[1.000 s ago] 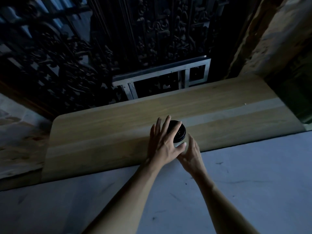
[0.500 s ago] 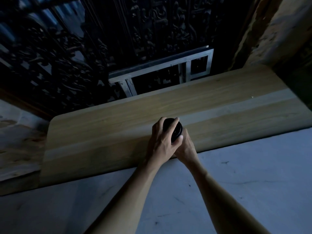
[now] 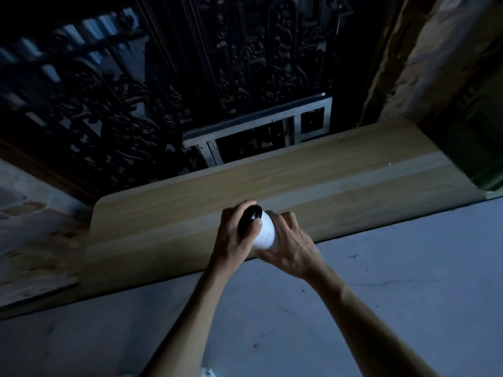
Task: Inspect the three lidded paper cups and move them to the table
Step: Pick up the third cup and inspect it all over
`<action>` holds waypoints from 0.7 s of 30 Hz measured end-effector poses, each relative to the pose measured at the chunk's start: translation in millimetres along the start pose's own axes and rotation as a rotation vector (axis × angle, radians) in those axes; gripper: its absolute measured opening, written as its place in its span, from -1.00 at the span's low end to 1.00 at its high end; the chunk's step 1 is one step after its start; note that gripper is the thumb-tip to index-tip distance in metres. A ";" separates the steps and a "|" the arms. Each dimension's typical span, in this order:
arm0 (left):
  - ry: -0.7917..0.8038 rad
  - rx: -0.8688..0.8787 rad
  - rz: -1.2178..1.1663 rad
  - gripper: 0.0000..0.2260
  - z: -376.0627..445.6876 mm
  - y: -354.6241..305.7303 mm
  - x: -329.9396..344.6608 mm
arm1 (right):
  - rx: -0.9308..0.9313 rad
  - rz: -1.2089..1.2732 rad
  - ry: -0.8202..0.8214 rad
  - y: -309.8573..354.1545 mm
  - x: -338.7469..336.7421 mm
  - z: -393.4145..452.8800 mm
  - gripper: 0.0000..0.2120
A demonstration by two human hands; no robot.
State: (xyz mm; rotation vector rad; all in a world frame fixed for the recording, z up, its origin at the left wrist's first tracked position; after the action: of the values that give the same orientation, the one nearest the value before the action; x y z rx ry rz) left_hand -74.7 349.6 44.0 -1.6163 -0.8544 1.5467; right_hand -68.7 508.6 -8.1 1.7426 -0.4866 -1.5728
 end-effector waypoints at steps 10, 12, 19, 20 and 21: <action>-0.014 -0.049 -0.242 -0.61 -90.8 -35.3 -45.8 | -0.147 -0.136 0.027 92.6 -30.0 -84.0 -0.13; 0.001 -0.041 -0.250 -0.65 -111.1 -42.2 -53.7 | -0.168 -0.160 0.031 108.4 -33.3 -102.1 -0.14; -0.110 0.007 -0.320 -0.66 -163.3 -60.6 -74.8 | -0.215 -0.215 0.040 160.7 -49.0 -144.1 -0.20; -0.137 0.023 -0.333 -0.66 -169.0 -64.3 -76.4 | -0.213 -0.221 0.041 166.5 -51.5 -148.2 -0.20; -0.161 0.037 -0.351 -0.64 -174.9 -67.8 -77.6 | -0.210 -0.225 0.046 171.7 -54.2 -152.1 -0.21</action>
State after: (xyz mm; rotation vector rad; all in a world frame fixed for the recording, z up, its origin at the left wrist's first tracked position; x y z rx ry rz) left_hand 96.9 307.5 143.8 -1.2468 -1.1227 1.4429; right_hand 100.5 472.2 151.9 1.7123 -0.0985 -1.6678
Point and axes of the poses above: each hand's wrist, its own z-axis towards the middle knuckle, its own x-axis out of the palm, y = z × x, the point moved 4 cm from there along z, towards the middle knuckle
